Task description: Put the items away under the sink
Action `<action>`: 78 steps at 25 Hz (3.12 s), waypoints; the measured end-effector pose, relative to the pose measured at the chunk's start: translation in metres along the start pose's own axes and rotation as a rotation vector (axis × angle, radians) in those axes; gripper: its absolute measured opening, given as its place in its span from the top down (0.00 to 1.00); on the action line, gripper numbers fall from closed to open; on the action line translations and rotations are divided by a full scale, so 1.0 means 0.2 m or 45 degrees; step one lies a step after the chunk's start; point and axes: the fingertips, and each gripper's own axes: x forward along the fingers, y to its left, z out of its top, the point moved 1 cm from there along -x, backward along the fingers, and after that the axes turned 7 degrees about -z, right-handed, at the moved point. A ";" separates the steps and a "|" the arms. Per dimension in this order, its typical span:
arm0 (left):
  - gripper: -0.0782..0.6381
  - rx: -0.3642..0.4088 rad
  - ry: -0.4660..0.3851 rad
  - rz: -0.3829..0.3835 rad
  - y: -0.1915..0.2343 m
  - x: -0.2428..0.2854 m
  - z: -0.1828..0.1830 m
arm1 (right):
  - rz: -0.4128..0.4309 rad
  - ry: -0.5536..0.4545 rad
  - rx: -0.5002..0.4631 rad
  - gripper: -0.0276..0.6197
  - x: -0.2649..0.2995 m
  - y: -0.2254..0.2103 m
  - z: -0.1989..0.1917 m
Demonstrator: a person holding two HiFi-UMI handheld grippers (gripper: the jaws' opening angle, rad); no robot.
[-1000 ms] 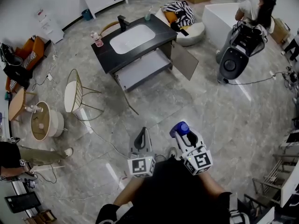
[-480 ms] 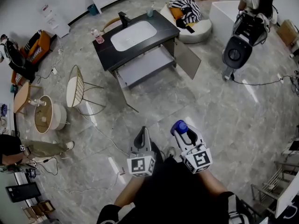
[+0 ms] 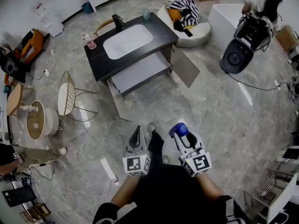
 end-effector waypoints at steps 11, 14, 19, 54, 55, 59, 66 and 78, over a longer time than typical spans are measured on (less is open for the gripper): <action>0.87 0.011 0.010 -0.083 0.36 0.80 0.17 | -0.001 0.028 -0.035 0.74 0.84 -0.26 0.24; 0.87 -0.010 -0.030 -0.056 0.41 0.96 0.23 | 0.035 0.020 -0.050 0.74 1.03 -0.31 0.27; 0.87 -0.057 -0.036 0.041 0.44 1.12 0.28 | 0.142 0.036 -0.091 0.74 1.27 -0.43 0.31; 0.87 -0.237 -0.197 0.510 0.83 2.14 -0.98 | 0.527 0.099 -0.274 0.74 2.78 -1.12 -1.18; 0.87 -0.236 -0.209 0.508 0.85 2.17 -1.06 | 0.534 0.081 -0.278 0.74 2.82 -1.13 -1.26; 0.87 -0.224 -0.244 0.467 0.91 2.28 -1.37 | 0.534 0.030 -0.295 0.74 2.99 -1.19 -1.59; 0.87 -0.150 -0.304 0.445 0.91 2.38 -1.78 | 0.528 -0.033 -0.284 0.74 3.19 -1.33 -2.04; 0.87 -0.130 -0.298 0.433 0.89 2.42 -1.83 | 0.507 -0.007 -0.353 0.74 3.53 -1.44 -2.38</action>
